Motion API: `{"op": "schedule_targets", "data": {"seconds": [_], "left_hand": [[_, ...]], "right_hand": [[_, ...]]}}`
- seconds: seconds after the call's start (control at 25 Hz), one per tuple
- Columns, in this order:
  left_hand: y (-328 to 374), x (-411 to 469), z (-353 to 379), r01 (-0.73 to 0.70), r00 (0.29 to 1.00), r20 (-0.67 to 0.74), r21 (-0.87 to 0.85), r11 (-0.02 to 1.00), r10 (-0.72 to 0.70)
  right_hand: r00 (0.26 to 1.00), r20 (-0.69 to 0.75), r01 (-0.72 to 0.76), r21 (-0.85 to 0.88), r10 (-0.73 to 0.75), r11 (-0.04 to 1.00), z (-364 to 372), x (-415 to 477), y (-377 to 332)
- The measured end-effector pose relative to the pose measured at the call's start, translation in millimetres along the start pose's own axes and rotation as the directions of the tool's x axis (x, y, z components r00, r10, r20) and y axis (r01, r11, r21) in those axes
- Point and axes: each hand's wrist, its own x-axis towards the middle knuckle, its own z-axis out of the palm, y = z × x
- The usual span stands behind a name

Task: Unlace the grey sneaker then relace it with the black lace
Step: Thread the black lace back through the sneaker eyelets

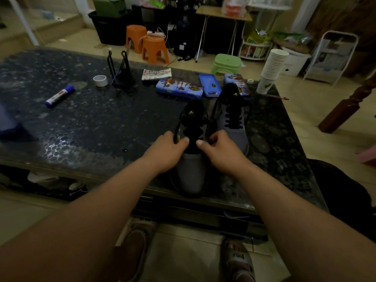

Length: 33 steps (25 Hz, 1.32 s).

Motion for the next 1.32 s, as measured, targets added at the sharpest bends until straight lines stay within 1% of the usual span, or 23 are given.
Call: {"op": "schedule_targets", "data": {"seconds": [0.04, 0.08, 0.12, 0.16, 0.28, 0.32, 0.4, 0.48, 0.56, 0.6, 0.64, 0.72, 0.8, 0.88, 0.96, 1.04, 1.16, 1.24, 1.32], "left_hand": [[-3, 3, -4, 0.01, 0.999, 0.036, -0.095, 0.995, -0.007], [-5, 4, -5, 0.013, 0.999, 0.042, -0.148, 0.989, -0.007], [-4, 5, -3, 0.008, 1.0, 0.021, -0.151, 0.989, -0.005], [-3, 7, 1, -0.004, 1.0, -0.014, -0.114, 0.993, 0.002], [-5, 9, 10, -0.001, 0.991, -0.136, 0.105, 0.995, 0.015], [-8, 10, 9, 0.011, 0.988, -0.157, 0.132, 0.991, 0.01], [-17, 14, 3, 0.001, 0.99, -0.139, 0.09, 0.996, 0.012], [-18, 16, 2, -0.064, 0.992, -0.107, 0.022, 0.998, 0.066], [-10, 16, 6, -0.11, 0.986, -0.125, -0.009, 0.994, 0.108], [-5, 16, 8, -0.103, 0.984, -0.145, -0.017, 0.995, 0.1], [-2, 17, 10, -0.087, 0.983, -0.164, -0.017, 0.996, 0.083], [0, 20, 13, -0.062, 0.979, -0.194, -0.003, 0.998, 0.06], [-1, 21, 13, -0.059, 0.976, -0.208, -0.005, 0.998, 0.056], [-2, 23, 12, -0.069, 0.981, -0.183, -0.059, 0.996, 0.057], [-4, 23, 8, -0.066, 0.991, -0.12, -0.121, 0.99, 0.052], [-5, 24, 5, -0.065, 0.995, -0.085, -0.133, 0.989, 0.054], [0, 23, 5, -0.054, 0.994, -0.098, -0.053, 0.997, 0.049], [5, 22, 4, -0.042, 0.995, -0.089, 0.036, 0.998, 0.045], [7, 22, -1, -0.037, 0.998, -0.037, 0.124, 0.992, 0.042]], "right_hand": [[0.999, 0.024, -0.031, 0.026, 0.03, 0.999, -1, 3, 1], [0.999, 0.029, -0.027, -0.012, 0.027, 1.0, 0, 6, 2], [1.0, 0.021, -0.019, -0.061, 0.02, 0.998, 2, 9, 2], [1.0, -0.005, -0.021, -0.09, 0.02, 0.996, 6, 10, 0], [0.996, -0.087, -0.015, -0.075, 0.009, 0.997, 12, 14, 2], [0.996, -0.094, -0.004, -0.084, -0.004, 0.996, 11, 13, 3], [0.998, -0.049, 0.027, -0.11, -0.033, 0.994, 4, 13, 2], [0.999, 0.041, 0.034, -0.105, -0.03, 0.994, -5, 11, -2], [0.997, 0.064, -0.031, -0.008, 0.032, 0.999, -10, 12, -9], [0.997, 0.052, -0.06, 0.012, 0.059, 0.998, -9, 14, -11], [0.998, 0.029, -0.055, -0.021, 0.056, 0.998, -7, 16, -12], [0.999, -0.032, 0.008, -0.159, -0.014, 0.987, 0, 21, -11], [0.995, -0.077, 0.04, -0.202, -0.057, 0.978, 3, 22, -10], [0.997, -0.063, 0.027, -0.172, -0.038, 0.985, 0, 21, -9], [1.0, -0.016, -0.013, -0.116, 0.011, 0.993, -2, 15, -12], [1.0, -0.012, -0.02, -0.142, 0.018, 0.99, -1, 8, -18], [0.998, -0.052, 0.022, -0.257, -0.037, 0.966, 1, 4, -32], [0.998, -0.039, 0.032, -0.275, -0.045, 0.961, -2, 2, -40], [0.999, -0.02, 0.035, -0.275, -0.042, 0.961, -5, -2, -41]]}}
